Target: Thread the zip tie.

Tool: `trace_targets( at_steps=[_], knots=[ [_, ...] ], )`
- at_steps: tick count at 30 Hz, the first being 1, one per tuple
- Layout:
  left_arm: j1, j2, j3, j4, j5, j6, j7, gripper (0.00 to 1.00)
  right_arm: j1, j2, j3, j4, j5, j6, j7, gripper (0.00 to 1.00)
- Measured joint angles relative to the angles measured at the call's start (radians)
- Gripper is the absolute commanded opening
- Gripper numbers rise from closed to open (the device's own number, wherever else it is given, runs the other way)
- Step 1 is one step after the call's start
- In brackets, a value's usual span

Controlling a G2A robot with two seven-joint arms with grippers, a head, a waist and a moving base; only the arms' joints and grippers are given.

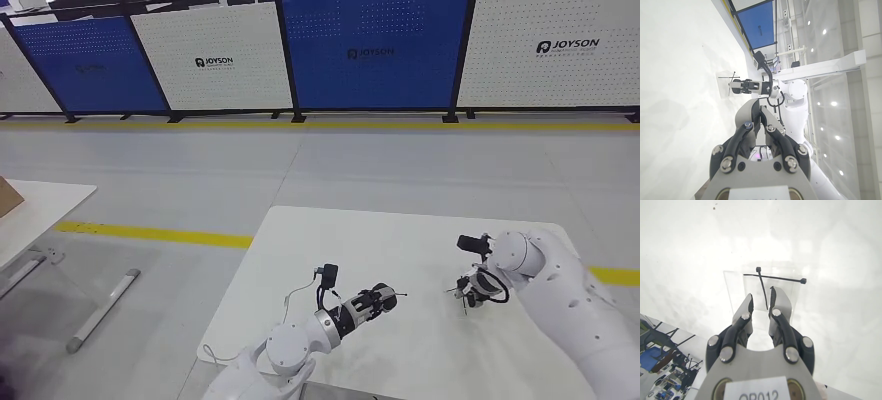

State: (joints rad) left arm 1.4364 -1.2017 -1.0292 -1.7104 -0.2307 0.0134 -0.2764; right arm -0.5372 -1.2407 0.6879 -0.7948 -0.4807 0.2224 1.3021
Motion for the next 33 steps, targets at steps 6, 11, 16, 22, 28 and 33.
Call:
trace_targets(
  at_steps=[6,11,16,22,28,33],
  knots=[
    [0.0,0.0,0.0,0.0,0.0,0.0,0.0,0.0,0.016,-0.019,-0.017,0.046,-0.002,-0.003,0.0,0.22],
    [0.0,0.0,0.0,0.0,0.0,0.0,0.0,0.0,0.028,-0.036,-0.031,0.079,-0.007,0.006,-0.006,0.21],
    [0.0,0.0,0.0,0.0,0.0,0.0,0.0,0.0,0.042,-0.053,-0.043,0.111,-0.01,0.003,-0.009,0.18],
    [0.0,0.0,0.0,0.0,0.0,0.0,0.0,0.0,0.062,-0.072,-0.053,0.161,-0.011,-0.004,-0.009,0.0],
    [0.0,0.0,0.0,0.0,0.0,0.0,0.0,0.0,0.078,-0.089,-0.057,0.2,-0.009,-0.021,-0.018,0.0],
    [0.0,0.0,0.0,0.0,0.0,0.0,0.0,0.0,0.071,-0.082,-0.035,0.193,-0.001,-0.063,-0.045,0.0]
  ],
)
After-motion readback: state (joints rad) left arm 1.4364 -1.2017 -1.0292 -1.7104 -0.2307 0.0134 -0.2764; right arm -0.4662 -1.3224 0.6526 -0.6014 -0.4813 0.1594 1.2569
